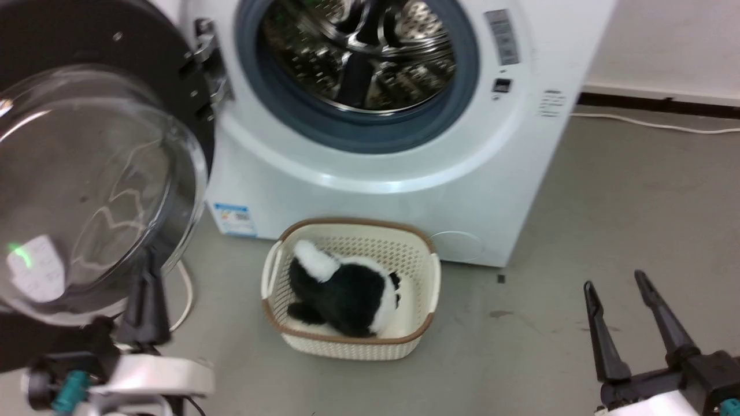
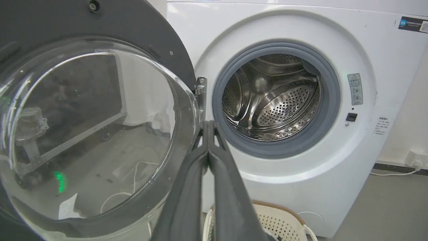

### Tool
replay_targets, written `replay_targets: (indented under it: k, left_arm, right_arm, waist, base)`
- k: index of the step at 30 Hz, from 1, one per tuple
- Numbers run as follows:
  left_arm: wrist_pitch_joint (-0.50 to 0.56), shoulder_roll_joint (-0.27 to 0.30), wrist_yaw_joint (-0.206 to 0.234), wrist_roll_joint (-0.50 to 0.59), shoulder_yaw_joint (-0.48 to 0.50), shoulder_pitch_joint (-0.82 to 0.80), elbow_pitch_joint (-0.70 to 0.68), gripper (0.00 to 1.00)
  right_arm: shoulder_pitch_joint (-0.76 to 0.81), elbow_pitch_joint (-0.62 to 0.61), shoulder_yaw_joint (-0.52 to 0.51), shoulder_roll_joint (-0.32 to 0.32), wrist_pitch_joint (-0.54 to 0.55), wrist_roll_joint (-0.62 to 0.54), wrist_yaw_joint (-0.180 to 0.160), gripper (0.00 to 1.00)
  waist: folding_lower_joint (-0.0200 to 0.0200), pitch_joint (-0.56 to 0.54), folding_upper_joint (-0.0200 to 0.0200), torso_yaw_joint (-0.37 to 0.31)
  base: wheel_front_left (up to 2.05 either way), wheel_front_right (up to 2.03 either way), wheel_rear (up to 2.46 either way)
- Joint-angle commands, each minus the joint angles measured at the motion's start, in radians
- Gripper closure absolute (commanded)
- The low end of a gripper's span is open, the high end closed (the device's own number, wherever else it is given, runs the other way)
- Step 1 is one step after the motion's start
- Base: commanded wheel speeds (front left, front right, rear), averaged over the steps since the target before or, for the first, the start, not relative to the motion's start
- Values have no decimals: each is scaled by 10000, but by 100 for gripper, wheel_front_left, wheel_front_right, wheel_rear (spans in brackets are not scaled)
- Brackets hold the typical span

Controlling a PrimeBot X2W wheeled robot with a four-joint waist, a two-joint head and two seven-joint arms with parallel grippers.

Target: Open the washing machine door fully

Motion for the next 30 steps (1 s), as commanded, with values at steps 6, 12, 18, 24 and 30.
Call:
replay_targets:
  k: [6, 12, 18, 24, 30]
  left_arm:
    - [-46, -618, 201, 312, -481, 817, 86, 0]
    - [-53, -916, 136, 599, -840, 1224, 281, 0]
    - [-55, -1130, 120, 831, -1099, 1502, 736, 0]
    - [-56, -1254, 133, 910, -994, 1474, 950, 0]
    - [-56, -1288, 75, 1028, -969, 1372, 1104, 0]
  right_arm:
    - [304, 157, 84, 75, -44, 44, 8, 0]
    - [455, 243, 112, 77, -44, 132, 8, 0]
    - [560, 541, 159, 78, -44, 246, 8, 0]
    - [540, 847, 288, 79, -44, 254, 8, 0]
    - [491, 938, 336, 79, -44, 335, 8, 0]
  waist:
    - [1, -457, 0, -681]
    - [1, -526, 0, -799]
    - [1, -555, 0, -828]
    - [1, -544, 0, -804]
    - [1, -507, 0, -832]
  base:
    - [0, 0, 0]
    - [0, 0, 0]
    - [0, 0, 0]
    - [0, 0, 0]
    - [0, 0, 0]
